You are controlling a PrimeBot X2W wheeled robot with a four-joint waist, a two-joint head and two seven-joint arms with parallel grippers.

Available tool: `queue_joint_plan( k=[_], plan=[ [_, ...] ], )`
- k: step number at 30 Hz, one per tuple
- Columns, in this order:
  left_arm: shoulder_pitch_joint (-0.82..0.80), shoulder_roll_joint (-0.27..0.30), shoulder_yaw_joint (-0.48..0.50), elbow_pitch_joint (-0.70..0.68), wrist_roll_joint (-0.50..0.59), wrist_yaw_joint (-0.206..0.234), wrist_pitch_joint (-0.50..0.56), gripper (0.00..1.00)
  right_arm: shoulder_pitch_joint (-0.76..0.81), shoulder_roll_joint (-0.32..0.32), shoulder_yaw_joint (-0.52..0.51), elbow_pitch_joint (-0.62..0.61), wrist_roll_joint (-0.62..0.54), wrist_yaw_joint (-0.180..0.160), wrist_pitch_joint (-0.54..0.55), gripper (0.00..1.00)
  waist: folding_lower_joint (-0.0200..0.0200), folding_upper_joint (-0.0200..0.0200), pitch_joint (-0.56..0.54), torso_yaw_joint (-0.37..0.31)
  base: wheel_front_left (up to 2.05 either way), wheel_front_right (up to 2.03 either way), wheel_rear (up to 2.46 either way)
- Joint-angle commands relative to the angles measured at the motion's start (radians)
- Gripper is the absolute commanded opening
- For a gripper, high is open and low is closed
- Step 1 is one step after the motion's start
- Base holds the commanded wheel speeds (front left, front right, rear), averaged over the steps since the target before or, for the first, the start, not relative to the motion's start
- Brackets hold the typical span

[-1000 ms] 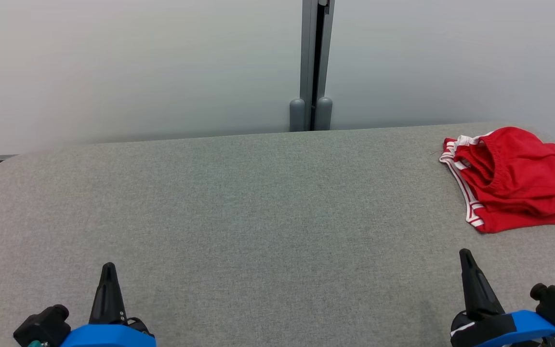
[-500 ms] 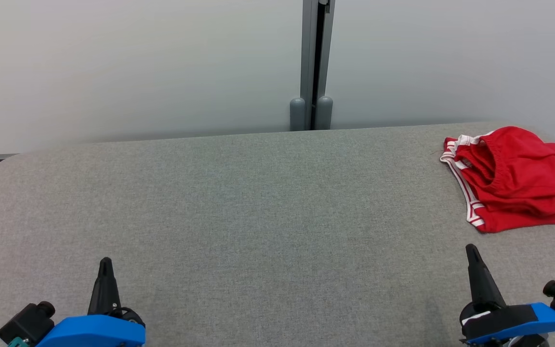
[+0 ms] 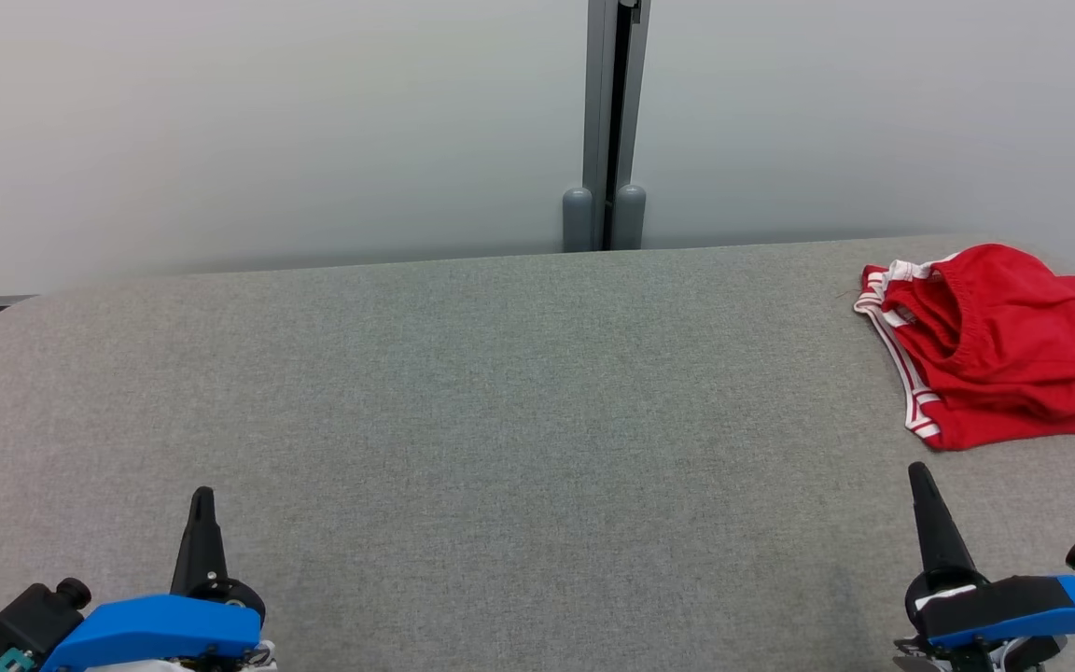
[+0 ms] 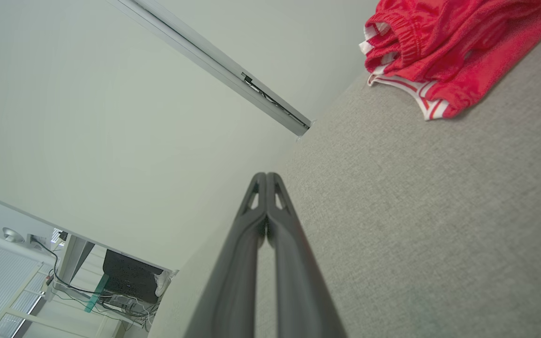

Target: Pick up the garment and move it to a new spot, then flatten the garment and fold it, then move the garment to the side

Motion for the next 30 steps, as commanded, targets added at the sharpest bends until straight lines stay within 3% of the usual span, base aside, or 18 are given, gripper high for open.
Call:
queue_joint_plan(
  k=[1, 30],
  plan=[
    [-0.031, 0.001, 0.008, -0.007, -0.033, -0.007, 0.007, 0.0, -0.025, 0.0, -0.007, -0.008, 0.032, 0.0, 0.008, 0.0, -0.0001, 0.0001, 0.0, 0.0, 0.0, 0.0, 0.0],
    [-0.069, 0.001, 0.035, 0.006, -0.355, -0.035, 0.085, 0.0, -0.05, 0.001, -0.035, 0.0, 0.337, 0.0, 0.086, 0.0, -0.0001, 0.0001, 0.005, 0.002, 0.0, 0.0, 0.0]
  ],
)
